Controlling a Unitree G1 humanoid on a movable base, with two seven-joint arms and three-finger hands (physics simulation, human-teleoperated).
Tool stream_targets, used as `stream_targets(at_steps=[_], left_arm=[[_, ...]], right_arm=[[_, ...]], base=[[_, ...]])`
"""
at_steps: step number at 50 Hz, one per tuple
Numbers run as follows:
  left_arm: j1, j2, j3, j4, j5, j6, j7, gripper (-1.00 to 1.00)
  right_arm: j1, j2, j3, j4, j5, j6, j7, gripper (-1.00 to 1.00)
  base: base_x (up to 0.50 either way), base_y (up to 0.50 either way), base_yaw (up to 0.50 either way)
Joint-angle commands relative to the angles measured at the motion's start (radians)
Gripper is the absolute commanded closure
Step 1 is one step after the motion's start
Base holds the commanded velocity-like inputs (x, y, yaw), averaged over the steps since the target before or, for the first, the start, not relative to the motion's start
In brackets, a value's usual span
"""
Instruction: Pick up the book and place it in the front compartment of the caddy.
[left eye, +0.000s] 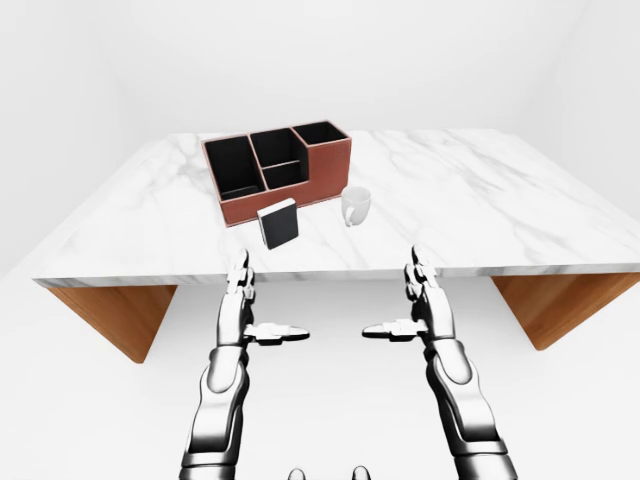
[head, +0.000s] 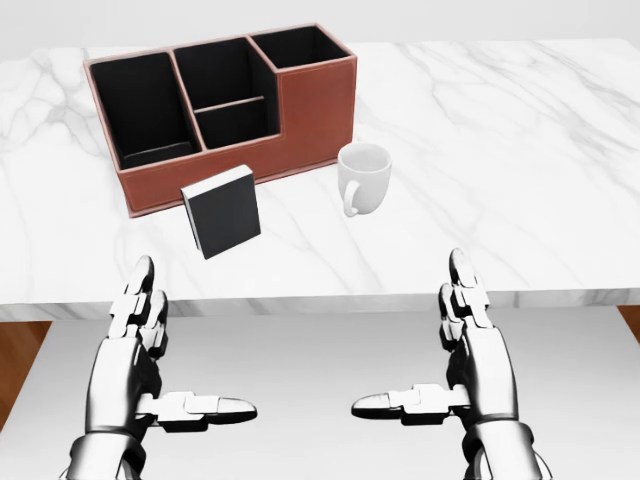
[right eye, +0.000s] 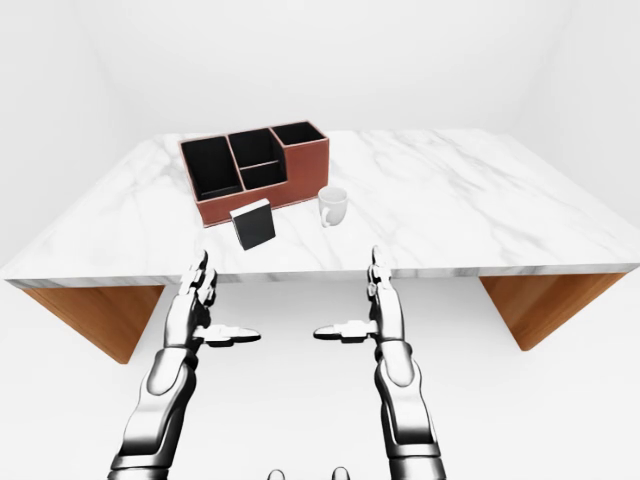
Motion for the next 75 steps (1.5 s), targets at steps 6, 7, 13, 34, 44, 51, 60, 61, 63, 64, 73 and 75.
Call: stream_targets(at_steps=[6, 7, 13, 34, 44, 51, 60, 61, 63, 64, 73, 75], left_arm=[[0.003, 0.014, 0.027, -0.037, -0.004, 0.026, -0.020, -1.00], [0.004, 0.015, 0.028, -0.045, -0.003, 0.034, -0.020, -1.00], [0.008, 0.016, 0.033, -0.077, -0.002, 0.064, -0.020, -1.00], [0.045, 0.019, 0.043, -0.319, 0.004, 0.087, -0.042, -1.00], [0.060, 0.019, 0.043, -0.441, 0.018, 0.087, -0.065, -1.00], [0.059, 0.020, 0.055, -0.470, 0.022, 0.087, -0.071, -1.00], [0.059, 0.020, 0.065, -0.506, 0.018, 0.087, -0.079, -1.00], [0.058, 0.020, 0.066, -0.507, 0.018, 0.087, -0.079, -1.00], [0.058, 0.019, 0.066, -0.508, 0.018, 0.087, -0.079, -1.00], [0.059, 0.018, 0.065, -0.511, 0.017, 0.087, -0.079, -1.00], [0.062, 0.017, 0.059, -0.505, 0.017, 0.087, -0.079, -1.00], [0.062, 0.017, 0.059, -0.503, 0.017, 0.087, -0.079, -1.00]], right_arm=[[0.007, -0.011, -0.019, -0.029, 0.009, 0.029, 0.025, -1.00], [0.011, -0.010, -0.018, -0.055, 0.011, 0.052, 0.024, -1.00], [0.022, -0.008, -0.015, -0.112, 0.012, 0.082, 0.026, -1.00], [0.037, -0.012, -0.021, -0.307, 0.012, 0.082, 0.033, -1.00], [0.036, -0.013, -0.025, -0.359, -0.002, 0.082, 0.038, -1.00], [0.034, -0.016, -0.031, -0.433, -0.006, 0.082, 0.036, -1.00], [0.036, -0.012, -0.043, -0.468, 0.025, 0.082, 0.050, -1.00], [0.040, -0.013, -0.041, -0.475, 0.029, 0.082, 0.055, -1.00], [0.043, -0.012, -0.041, -0.486, 0.038, 0.082, 0.058, -1.00], [0.044, -0.013, -0.041, -0.486, 0.039, 0.082, 0.060, -1.00], [0.047, -0.015, -0.039, -0.485, 0.043, 0.082, 0.067, -1.00], [0.048, -0.015, -0.038, -0.485, 0.042, 0.082, 0.068, -1.00]], base=[[0.00, 0.00, 0.00], [0.00, 0.00, 0.00], [0.00, 0.00, 0.00], [0.00, 0.00, 0.00], [0.00, 0.00, 0.00], [0.00, 0.00, 0.00], [0.00, 0.00, 0.00], [0.00, 0.00, 0.00], [0.00, 0.00, 0.00], [0.00, 0.32, 0.00], [0.00, 0.50, 0.00], [0.00, 0.50, 0.00]])
